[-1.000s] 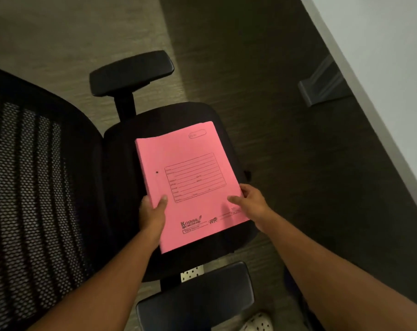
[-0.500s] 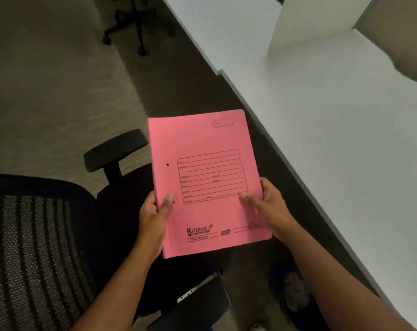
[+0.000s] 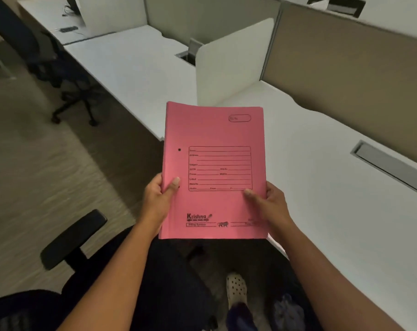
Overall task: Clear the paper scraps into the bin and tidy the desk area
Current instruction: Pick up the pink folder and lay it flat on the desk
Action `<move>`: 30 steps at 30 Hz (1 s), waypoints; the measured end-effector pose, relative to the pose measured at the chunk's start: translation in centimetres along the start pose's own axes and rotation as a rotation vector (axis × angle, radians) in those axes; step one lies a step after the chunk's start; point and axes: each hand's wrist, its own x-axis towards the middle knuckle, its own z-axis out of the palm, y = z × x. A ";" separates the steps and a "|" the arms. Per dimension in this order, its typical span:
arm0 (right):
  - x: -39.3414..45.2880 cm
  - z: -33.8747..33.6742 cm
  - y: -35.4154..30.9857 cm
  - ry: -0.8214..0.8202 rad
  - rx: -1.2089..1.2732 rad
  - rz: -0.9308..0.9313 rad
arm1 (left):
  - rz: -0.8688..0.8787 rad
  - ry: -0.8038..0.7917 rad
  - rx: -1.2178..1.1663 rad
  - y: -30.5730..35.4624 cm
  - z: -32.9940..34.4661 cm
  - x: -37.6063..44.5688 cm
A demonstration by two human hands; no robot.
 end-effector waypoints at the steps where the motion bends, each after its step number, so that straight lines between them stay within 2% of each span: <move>1: 0.9 -0.4 -0.1 0.024 0.015 0.005 | 0.000 -0.012 0.008 0.5 0.9 1.1; 7: 9.7 -3.8 -0.4 0.127 0.108 0.018 | -0.017 -0.059 0.145 3.5 7.7 10.6; 11: 16.3 -5.7 0.1 0.204 0.172 0.064 | -0.049 -0.045 0.422 4.3 11.6 17.7; 13: 19.4 -6.5 0.4 0.227 0.187 0.085 | -0.106 -0.116 0.497 4.4 13.5 20.8; 17: 25.0 -7.4 1.4 0.294 0.213 0.153 | -0.219 -0.377 0.614 4.3 17.0 26.1; 19: 27.6 -7.8 2.1 0.325 0.217 0.187 | -0.185 -0.427 0.677 3.9 18.5 28.7; 24: 33.6 -8.2 3.8 0.406 0.237 0.242 | -0.066 -0.400 0.800 2.3 22.6 35.1; 30: 39.0 -9.8 5.8 0.246 0.020 0.371 | 0.021 -0.397 0.983 -0.6 26.5 40.2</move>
